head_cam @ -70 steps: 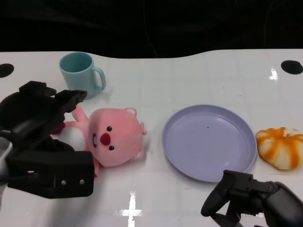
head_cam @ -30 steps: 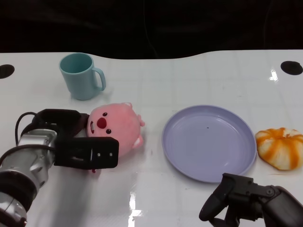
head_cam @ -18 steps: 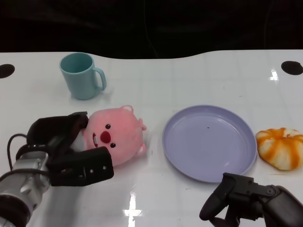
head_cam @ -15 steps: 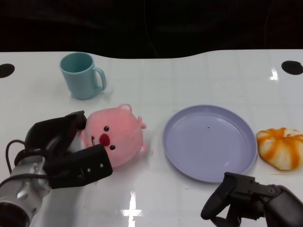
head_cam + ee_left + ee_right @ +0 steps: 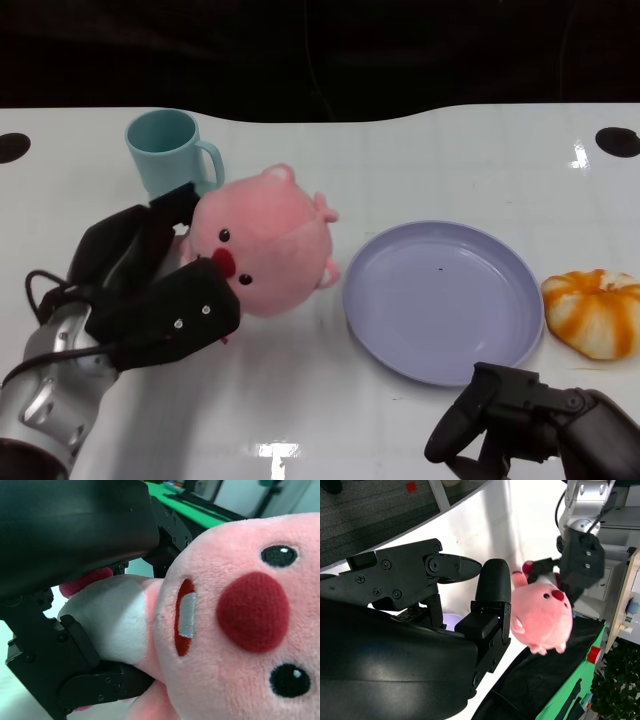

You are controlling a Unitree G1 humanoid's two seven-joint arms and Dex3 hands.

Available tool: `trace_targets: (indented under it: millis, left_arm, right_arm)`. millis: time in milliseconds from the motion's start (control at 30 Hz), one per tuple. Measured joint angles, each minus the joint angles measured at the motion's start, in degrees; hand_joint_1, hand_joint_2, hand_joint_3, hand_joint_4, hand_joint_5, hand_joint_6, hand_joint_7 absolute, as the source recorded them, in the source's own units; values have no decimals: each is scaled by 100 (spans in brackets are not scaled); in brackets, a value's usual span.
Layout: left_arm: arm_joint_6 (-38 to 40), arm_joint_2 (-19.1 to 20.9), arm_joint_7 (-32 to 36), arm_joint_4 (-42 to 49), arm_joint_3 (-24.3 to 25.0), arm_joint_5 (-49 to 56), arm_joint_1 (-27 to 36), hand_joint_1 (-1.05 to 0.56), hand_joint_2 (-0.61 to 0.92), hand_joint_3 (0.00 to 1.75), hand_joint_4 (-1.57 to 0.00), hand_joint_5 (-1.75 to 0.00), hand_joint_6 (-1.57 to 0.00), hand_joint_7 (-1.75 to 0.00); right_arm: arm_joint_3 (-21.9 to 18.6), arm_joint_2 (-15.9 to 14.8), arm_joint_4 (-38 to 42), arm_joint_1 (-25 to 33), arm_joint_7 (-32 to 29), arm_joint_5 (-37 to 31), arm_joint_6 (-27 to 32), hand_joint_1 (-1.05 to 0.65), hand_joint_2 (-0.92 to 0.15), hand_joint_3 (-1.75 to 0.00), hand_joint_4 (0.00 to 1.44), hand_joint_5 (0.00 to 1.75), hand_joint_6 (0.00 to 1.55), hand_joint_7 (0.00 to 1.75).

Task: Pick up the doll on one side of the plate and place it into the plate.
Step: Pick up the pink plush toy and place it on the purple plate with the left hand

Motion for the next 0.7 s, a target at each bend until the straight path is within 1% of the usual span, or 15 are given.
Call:
trace_targets:
  millis: [33, 67, 167, 300, 367, 400, 433, 500, 533, 567, 633, 700]
  left_arm:
    - [130, -21, -145, -231, -1, -22, 0, -18, 37, 139, -99, -175, -80, -175]
    - [264, -50, -260, -421, -8, -20, -4, -18, 38, 136, -99, -175, -79, -175]
    - [586, -179, -491, -817, -84, 62, -48, -16, 39, 134, -99, -175, -80, -175]
    - [922, -465, -658, -1019, -257, 195, -326, -17, 38, 134, -100, -175, -80, -175]
    - [1110, -630, -724, -1046, -345, 246, -483, -17, 36, 131, -98, -175, -78, -175]
    - [1250, -713, -771, -1048, -408, 305, -544, -16, 39, 119, -94, -175, -82, -146]
    - [1420, -804, -829, -1047, -469, 362, -599, -15, 42, 111, -92, -175, -89, -124]
    - [1742, -988, -924, -1042, -584, 428, -675, -14, 43, 111, -92, -175, -89, -126]
    - [1870, -1094, -959, -1004, -621, 433, -722, -15, 42, 119, -94, -175, -82, -154]
    - [1963, -1193, -976, -941, -661, 432, -782, -15, 42, 122, -95, -175, -79, -164]
    - [2087, -1361, -988, -779, -704, 432, -916, -16, 41, 125, -97, -175, -79, -172]
    - [2143, -1506, -981, -553, -767, 439, -1061, -16, 40, 127, -97, -175, -80, -174]
  right_arm:
    - [19, 0, 0, -6, 0, -5, 0, -25, -92, -35, 66, 159, 60, 131]
    - [33, 0, 0, -13, 0, -9, 1, -25, -92, -35, 66, 158, 60, 131]
    - [62, 0, 1, -20, -1, -24, 3, -25, -92, -35, 67, 158, 60, 131]
    - [123, 1, 2, -80, -7, -110, 18, -26, -92, -34, 67, 158, 60, 131]
    - [137, 2, 3, -105, -10, -144, 23, -26, -92, -34, 67, 157, 60, 130]
    - [144, 3, 4, -111, -14, -156, 23, -26, -92, -34, 67, 157, 60, 130]
    - [154, 5, 9, -117, -20, -168, 23, -25, -92, -34, 68, 157, 60, 130]
    - [171, 11, 17, -120, -29, -187, 23, -25, -92, -33, 68, 157, 61, 130]
    - [176, 12, 23, -117, -32, -193, 22, -25, -92, -33, 68, 157, 61, 130]
    - [179, 14, 29, -117, -34, -197, 21, -25, -92, -34, 68, 157, 61, 130]
    - [185, 15, 33, -116, -34, -199, 21, -25, -92, -34, 68, 157, 61, 131]
    - [192, 14, 30, -111, -34, -207, 21, -25, -92, -34, 68, 157, 60, 131]
